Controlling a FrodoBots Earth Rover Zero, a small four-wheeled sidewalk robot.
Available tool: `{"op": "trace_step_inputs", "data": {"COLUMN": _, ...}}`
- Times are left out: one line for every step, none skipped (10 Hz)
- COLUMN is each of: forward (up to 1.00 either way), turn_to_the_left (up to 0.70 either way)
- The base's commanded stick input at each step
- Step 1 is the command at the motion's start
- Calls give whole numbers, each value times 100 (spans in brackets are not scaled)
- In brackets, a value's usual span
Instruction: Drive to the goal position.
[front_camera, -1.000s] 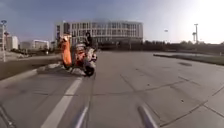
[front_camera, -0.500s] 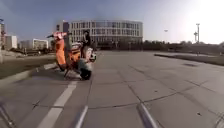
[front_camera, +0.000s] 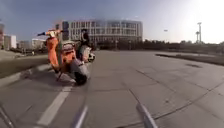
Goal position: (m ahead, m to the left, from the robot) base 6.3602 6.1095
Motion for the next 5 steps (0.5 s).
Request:
{"op": "trace_step_inputs", "data": {"forward": 70, "turn_to_the_left": -14}}
{"op": "trace_step_inputs", "data": {"forward": 70, "turn_to_the_left": -14}}
{"op": "trace_step_inputs", "data": {"forward": 70, "turn_to_the_left": -14}}
{"op": "trace_step_inputs", "data": {"forward": 70, "turn_to_the_left": -14}}
{"op": "trace_step_inputs", "data": {"forward": 70, "turn_to_the_left": -14}}
